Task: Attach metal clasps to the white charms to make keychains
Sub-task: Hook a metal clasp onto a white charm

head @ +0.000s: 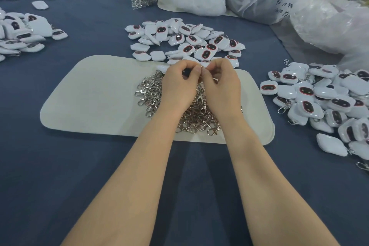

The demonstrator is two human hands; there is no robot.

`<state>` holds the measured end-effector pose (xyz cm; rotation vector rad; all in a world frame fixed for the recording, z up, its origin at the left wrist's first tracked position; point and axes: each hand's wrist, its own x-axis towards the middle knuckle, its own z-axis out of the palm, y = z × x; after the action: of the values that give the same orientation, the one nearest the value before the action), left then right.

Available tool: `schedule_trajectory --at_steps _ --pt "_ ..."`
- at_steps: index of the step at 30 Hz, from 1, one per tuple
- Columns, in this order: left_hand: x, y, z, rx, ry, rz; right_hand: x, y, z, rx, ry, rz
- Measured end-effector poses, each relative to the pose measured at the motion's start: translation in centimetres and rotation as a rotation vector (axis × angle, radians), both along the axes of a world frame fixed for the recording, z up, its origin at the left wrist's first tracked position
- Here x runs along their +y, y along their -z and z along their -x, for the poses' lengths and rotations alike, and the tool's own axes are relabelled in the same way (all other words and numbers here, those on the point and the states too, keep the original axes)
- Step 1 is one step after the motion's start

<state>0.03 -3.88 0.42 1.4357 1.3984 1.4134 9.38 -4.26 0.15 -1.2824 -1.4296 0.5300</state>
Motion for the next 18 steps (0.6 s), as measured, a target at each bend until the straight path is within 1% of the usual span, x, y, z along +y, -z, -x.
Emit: schedule_trajectory --at_steps 3,9,12,18 --pt "-0.01 0.04 0.12 0.097 -0.008 -0.026 0.07 -0.1 0.02 0.084 0.004 0.035" --pt "-0.02 0.03 0.21 0.223 -0.041 -0.055 0.2 -0.13 0.08 0.11 -0.009 0.099" --pt "-0.12 -0.04 0.24 0.259 -0.063 -0.075 0.25 -0.1 0.11 0.09 -0.023 0.101" --pt "-0.17 0.06 0.22 0.334 -0.089 -0.114 0.05 -0.03 0.2 -0.025 -0.011 0.054"
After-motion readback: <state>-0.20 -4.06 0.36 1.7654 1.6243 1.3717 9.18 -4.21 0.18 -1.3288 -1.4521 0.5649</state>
